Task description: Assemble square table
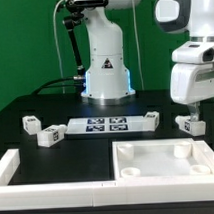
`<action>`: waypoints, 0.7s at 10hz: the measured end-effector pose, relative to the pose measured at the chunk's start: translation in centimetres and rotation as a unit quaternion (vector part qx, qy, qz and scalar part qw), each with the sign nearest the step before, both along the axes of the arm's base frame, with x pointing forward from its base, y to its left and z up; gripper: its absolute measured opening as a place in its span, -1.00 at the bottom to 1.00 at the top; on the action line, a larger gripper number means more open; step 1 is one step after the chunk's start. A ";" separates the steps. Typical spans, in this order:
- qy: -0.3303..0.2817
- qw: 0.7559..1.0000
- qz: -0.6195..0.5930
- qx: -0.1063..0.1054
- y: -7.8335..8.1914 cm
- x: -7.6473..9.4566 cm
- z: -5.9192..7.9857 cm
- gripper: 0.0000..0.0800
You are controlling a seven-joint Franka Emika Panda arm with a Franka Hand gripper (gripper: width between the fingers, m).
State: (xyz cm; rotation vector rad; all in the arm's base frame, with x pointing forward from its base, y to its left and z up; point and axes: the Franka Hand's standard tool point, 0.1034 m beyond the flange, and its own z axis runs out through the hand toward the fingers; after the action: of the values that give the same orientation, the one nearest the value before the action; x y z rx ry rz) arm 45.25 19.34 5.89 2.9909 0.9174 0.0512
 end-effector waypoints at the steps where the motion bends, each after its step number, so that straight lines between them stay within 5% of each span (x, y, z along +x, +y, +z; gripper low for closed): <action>1: 0.003 1.000 -0.006 -0.001 0.0 -0.1 0.0 0.62; 4: 0.026 0.999 -0.022 -0.014 0.7 -1.6 -1.1 0.62; 6: 0.116 0.989 -0.015 -0.087 0.4 -3.1 -1.4 0.62; 7: 0.124 0.988 -0.015 -0.089 0.1 -2.8 -1.5 0.62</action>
Offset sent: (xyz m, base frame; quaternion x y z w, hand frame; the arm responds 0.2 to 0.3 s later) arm -0.0255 0.0103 -0.0275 -0.0541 -0.0475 0.0265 0.9971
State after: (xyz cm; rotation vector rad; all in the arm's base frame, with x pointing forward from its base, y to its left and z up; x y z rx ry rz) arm 42.43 19.47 4.39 2.8857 0.8419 -0.3892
